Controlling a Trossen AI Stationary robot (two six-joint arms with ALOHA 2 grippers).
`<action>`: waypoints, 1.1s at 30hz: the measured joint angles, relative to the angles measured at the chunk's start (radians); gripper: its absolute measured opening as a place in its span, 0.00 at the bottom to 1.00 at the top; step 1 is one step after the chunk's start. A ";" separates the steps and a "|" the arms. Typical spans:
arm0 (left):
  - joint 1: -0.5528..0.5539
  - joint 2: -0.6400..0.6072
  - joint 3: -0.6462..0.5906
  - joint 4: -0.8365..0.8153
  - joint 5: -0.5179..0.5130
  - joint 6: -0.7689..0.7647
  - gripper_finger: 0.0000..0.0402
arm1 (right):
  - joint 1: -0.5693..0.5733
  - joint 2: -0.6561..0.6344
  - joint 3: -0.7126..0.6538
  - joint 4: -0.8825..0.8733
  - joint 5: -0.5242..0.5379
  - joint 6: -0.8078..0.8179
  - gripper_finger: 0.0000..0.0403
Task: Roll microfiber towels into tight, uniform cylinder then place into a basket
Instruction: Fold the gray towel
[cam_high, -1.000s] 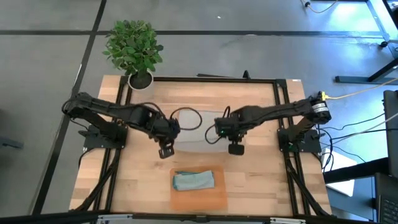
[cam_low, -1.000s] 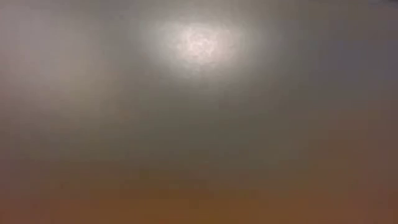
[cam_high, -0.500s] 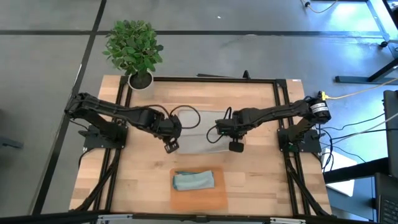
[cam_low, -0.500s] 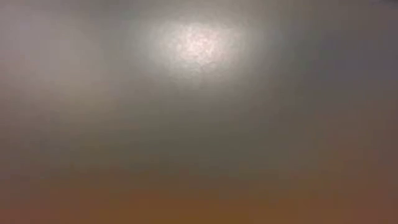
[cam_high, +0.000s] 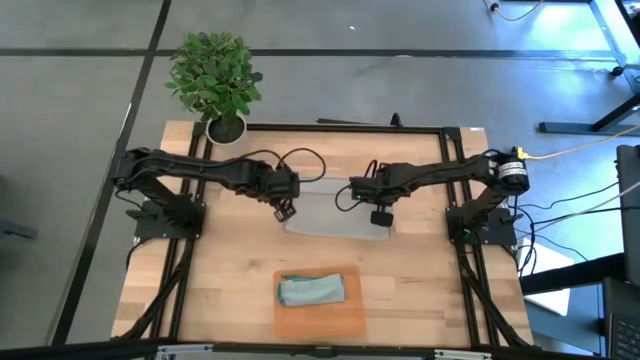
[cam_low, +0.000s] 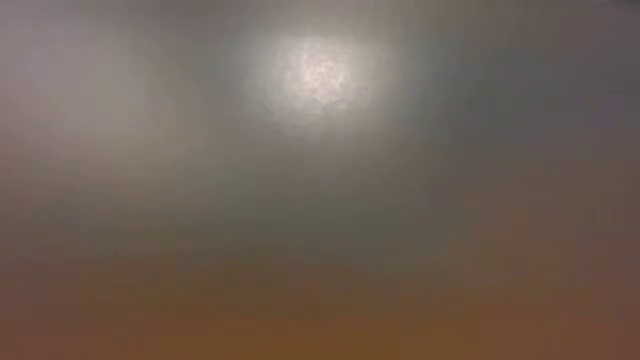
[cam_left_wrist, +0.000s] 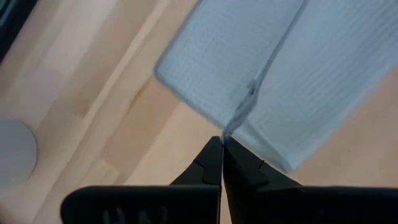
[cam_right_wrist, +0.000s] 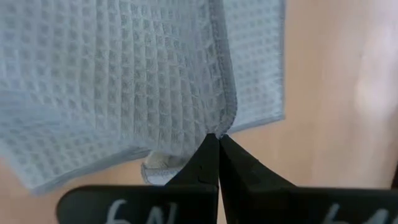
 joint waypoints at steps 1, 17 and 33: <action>0.016 0.003 -0.009 0.003 0.000 0.001 0.00 | -0.008 0.000 -0.002 0.002 0.002 -0.010 0.00; 0.134 0.008 -0.073 0.053 0.043 0.060 0.00 | -0.098 0.000 0.000 0.167 0.006 -0.107 0.00; 0.134 0.008 -0.072 0.075 0.092 0.127 0.00 | -0.154 0.000 0.000 0.195 0.005 -0.172 0.14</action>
